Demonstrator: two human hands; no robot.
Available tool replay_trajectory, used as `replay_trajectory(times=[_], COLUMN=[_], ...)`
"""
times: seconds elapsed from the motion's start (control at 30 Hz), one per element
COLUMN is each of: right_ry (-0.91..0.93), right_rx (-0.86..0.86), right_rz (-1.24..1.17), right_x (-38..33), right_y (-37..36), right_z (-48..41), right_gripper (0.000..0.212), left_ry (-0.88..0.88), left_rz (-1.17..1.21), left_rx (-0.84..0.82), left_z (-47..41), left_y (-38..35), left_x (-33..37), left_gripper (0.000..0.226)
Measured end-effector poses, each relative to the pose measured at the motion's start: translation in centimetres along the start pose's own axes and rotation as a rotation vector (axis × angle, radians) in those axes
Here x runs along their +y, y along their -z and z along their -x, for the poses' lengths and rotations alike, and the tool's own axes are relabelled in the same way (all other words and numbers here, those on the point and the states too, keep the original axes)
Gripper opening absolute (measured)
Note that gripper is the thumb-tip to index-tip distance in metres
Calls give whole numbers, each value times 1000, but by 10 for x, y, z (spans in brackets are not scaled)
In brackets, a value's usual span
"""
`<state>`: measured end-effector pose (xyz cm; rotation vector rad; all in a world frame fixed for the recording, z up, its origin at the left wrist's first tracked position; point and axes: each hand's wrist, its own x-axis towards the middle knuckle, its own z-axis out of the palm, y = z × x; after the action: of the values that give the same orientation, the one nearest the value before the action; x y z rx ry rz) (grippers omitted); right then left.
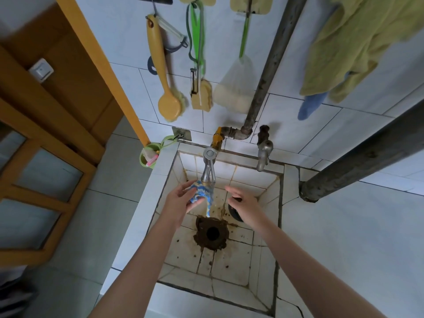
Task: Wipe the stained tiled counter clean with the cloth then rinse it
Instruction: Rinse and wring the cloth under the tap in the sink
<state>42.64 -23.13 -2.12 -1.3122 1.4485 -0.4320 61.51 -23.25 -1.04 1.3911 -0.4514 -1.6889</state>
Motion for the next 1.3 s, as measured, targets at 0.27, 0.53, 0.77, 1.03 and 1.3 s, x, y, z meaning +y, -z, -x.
replay_trajectory(times=[0.27,0.53,0.77,1.03,1.3], right_ry=[-27,-34,-22,47,111], right_rx=[-88,-95,-27,-20,-22], right_rz=[-137,-277,-222,-251,-368], right_x=[-4,9,12,7,-3], right_y=[-24,-21,-16,-18,-16], right_z=[-36,-48,-48,-52,-52], right_gripper=[37,13,10,26,34], left_ry=[17,3,32,146,223], left_rz=[-1,-37,-36,222,126], left_rx=[-53,-5,83,103,113], left_z=[-2,-5,-9,-10,-15], left_y=[3,21,25,21,17], left_x=[0,-9,-21,-17,-27], left_gripper=[27,25,24,16,36])
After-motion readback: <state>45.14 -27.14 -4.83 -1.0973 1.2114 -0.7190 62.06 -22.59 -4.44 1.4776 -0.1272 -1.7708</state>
